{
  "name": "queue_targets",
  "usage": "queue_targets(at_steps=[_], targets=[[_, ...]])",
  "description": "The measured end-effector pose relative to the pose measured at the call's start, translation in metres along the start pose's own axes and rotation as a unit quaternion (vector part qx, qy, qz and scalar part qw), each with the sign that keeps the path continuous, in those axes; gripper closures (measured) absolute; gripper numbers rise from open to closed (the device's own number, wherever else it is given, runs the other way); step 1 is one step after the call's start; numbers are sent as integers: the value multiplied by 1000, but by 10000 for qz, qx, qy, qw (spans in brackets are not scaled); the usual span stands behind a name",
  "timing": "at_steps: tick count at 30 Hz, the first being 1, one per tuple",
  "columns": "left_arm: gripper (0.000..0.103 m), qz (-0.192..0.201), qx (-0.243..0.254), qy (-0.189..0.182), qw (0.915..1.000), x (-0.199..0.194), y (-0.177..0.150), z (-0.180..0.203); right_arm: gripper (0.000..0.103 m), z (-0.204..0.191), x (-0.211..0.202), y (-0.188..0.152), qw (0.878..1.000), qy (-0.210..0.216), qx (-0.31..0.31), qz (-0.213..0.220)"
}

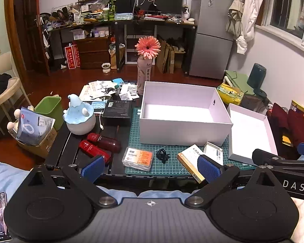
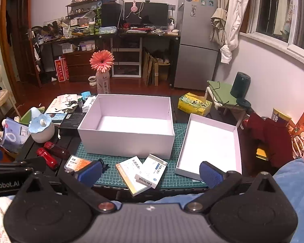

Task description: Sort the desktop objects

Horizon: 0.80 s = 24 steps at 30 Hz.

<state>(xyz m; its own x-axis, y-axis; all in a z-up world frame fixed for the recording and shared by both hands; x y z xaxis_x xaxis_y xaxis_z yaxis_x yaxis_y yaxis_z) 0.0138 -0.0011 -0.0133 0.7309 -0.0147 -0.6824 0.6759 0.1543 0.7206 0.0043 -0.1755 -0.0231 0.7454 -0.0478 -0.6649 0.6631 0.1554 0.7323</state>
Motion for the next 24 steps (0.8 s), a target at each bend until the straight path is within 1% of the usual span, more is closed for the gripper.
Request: queue_targets(at_steps=[4,7,10,15,24], targets=[[4,147,29,6,9999,-4,-1,3,0,-1,1,0,10000,-39,12,-13],[4,61,-8,-62,10000,-1,0,-3,0,-1,1,0,10000,-22,9,9],[4,29,35,-83,10000,-1,-1,4,0,3,1,-1,10000,42,82,2],[4,81,86,-85,9999,-3,-4,4,0,3,5,-4,9999,9,93,-69],[4,91,54,-96,9999,-4,-2,4,0,5,5,-4,9998,117,141,-44]])
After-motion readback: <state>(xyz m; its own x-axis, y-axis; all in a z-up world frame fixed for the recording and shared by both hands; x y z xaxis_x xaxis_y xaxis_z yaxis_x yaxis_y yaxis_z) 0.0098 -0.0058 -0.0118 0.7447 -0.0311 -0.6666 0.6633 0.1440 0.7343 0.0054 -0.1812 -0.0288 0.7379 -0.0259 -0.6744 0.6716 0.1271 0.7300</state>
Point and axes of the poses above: each gripper's, at about its wrist camera, not at the fingertips, and x roughly the way its jaws point, z to its right, y to its top, the point moved 2 cm from there along x, roughly the way its jaws point, and after that the axes turned 8 degrees about -x, right-handed, at the moved point
